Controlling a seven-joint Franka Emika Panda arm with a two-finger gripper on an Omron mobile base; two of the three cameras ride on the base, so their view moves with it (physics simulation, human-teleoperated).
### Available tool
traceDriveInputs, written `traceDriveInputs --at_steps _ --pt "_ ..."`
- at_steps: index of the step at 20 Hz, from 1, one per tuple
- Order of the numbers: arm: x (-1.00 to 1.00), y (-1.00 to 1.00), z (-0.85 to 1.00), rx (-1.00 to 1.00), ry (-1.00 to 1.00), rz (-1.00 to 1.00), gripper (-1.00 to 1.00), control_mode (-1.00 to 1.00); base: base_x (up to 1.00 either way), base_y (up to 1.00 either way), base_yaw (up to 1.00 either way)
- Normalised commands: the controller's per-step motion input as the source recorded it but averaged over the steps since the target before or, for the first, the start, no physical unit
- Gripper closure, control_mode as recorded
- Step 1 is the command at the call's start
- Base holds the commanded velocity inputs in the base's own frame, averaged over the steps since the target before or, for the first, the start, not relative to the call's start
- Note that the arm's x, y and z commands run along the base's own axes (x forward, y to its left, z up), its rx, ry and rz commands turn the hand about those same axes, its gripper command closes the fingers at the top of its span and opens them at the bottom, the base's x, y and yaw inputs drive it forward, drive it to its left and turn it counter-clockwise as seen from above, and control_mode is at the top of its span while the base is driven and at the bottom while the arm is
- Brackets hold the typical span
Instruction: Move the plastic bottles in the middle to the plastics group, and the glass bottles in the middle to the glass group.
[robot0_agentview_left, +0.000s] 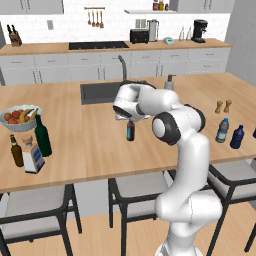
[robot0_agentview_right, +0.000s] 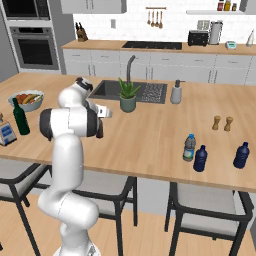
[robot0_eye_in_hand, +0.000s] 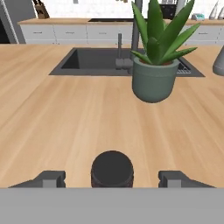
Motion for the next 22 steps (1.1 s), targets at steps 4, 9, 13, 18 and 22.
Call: traceDriveInputs --at_steps 4,9,13,18,22 --pt "0.03 0.00 0.00 0.00 0.00 0.00 1.00 -1.00 0.00 0.00 0.00" --pt "0.00 0.00 0.00 0.00 0.00 0.00 1.00 -1.00 0.00 0.00 0.00" --pt "0.00 0.00 0.00 0.00 0.00 0.00 1.00 -1.00 0.00 0.00 0.00" --pt "0.00 0.00 0.25 0.00 -0.04 0.00 1.00 -1.00 0.00 0.00 0.00" --pt "0.00 0.00 0.61 0.00 0.00 0.00 1.00 -1.00 0.00 0.00 0.00"
